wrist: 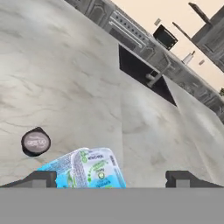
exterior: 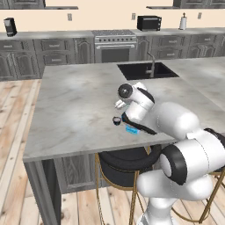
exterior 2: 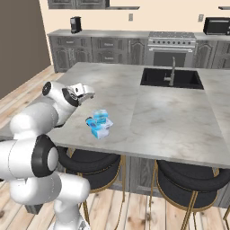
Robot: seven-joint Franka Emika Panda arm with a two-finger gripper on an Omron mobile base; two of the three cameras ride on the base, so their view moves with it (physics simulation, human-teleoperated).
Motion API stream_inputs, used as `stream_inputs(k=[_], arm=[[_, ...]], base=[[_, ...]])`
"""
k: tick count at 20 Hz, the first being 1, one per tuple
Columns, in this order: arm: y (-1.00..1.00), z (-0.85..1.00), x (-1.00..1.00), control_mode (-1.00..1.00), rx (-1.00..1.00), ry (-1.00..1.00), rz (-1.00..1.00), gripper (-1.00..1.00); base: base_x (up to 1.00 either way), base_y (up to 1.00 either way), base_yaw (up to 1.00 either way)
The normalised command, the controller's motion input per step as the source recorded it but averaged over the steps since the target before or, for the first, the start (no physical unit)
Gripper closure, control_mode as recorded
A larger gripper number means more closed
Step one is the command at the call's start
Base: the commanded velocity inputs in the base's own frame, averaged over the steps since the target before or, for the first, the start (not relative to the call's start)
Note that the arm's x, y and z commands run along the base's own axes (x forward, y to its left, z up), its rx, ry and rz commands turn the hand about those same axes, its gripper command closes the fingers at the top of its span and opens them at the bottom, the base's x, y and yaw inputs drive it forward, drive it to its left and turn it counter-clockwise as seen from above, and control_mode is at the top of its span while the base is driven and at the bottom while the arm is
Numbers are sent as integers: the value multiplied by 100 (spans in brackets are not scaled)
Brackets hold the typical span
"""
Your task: Stack the yogurt containers by placing the smaller containers on top of the larger containers.
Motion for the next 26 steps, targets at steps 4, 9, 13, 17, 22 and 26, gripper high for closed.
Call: stream_inputs(k=[4, 9, 13, 17, 22, 26], arm=[[25, 22, 0, -100, 0, 23, 4, -100], [28, 10, 0, -100, 0, 23, 9, -100], [27, 0, 0, -100, 0, 20, 11, -100], [23, 0, -3, -100, 0, 18, 9, -100], [2, 0, -9, -100, 0, 10, 7, -100], [0, 0, 0, -100, 0, 10, 6, -100]], base=[[0, 0, 0], [0, 0, 0], [0, 0, 0], [0, 0, 0], [0, 0, 0], [0, 0, 0]])
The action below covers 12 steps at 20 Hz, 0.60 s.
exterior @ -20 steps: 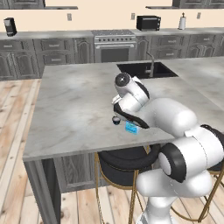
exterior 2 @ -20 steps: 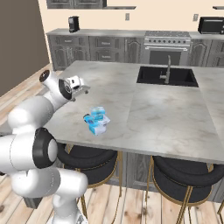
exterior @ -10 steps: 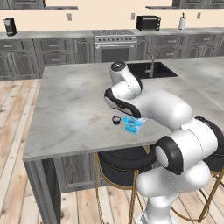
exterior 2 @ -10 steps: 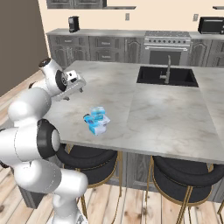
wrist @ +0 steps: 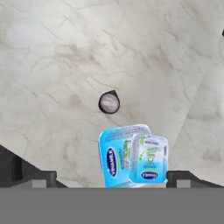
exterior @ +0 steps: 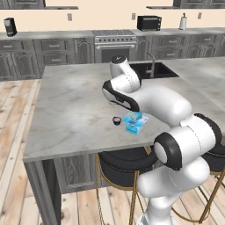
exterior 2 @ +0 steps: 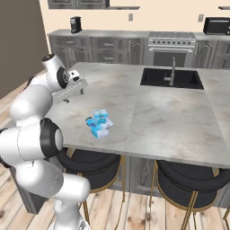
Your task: Stack the yogurt containers by placing the smaller containers on top of the larger containers.
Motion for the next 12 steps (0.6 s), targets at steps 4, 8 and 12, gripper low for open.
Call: stream_inputs(k=[4, 8, 12], arm=[[0, 0, -1, -100, -1, 10, 11, -100], [0, 0, -1, -100, -2, 3, 17, -100], [0, 0, -8, -100, -1, 0, 22, -100]], base=[[0, 0, 0], [0, 0, 0], [0, 0, 0]])
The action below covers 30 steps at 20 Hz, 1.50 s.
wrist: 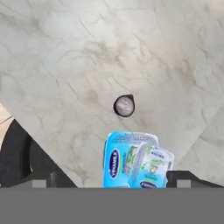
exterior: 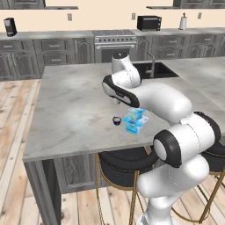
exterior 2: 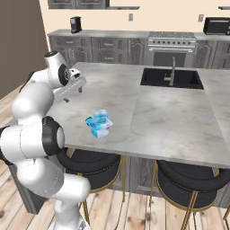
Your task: Stack the yogurt containers by placing the smaller containers on top of the larger containers.
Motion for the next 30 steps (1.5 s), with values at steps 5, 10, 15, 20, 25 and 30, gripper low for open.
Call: stream_inputs(k=[5, 10, 15, 20, 25, 30], arm=[[0, 0, -15, -100, -1, -1, 24, -100], [0, 0, -11, -100, -1, 2, 19, -100], [0, 0, 1, -100, 0, 2, 1, -100], [0, -12, 4, -100, -7, 0, 0, -100], [0, -26, 10, -100, -7, 3, 0, -100], [0, -26, 4, -100, -1, 1, 0, -100]], base=[[0, 0, 0], [0, 0, 0], [0, 0, 0], [0, 0, 0], [0, 0, 0], [0, 0, 0]])
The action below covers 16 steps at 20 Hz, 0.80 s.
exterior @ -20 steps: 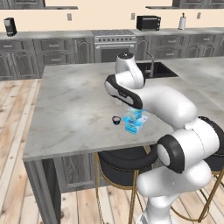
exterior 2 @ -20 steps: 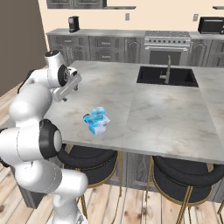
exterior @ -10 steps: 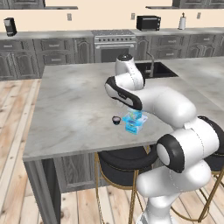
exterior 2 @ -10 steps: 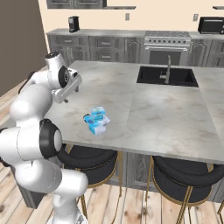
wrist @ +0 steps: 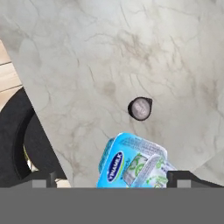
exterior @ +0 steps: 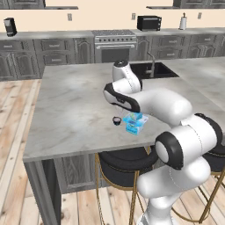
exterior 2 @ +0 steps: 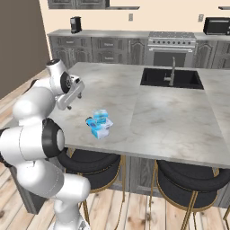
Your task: Stack the yogurt containers by placing the smaller containers on top of the larger containers.
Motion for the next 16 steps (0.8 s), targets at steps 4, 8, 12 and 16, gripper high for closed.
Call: stream_inputs(k=[4, 8, 12, 16], arm=[[0, -25, 0, -100, 0, 0, 0, -100], [0, -23, 0, -100, 0, 4, 0, -100], [0, -20, 0, -100, 0, 6, 0, -100], [0, -8, 0, -100, 0, 9, 0, -100]], base=[[0, 0, 0], [0, 0, 0], [0, 0, 0], [0, 0, 0]])
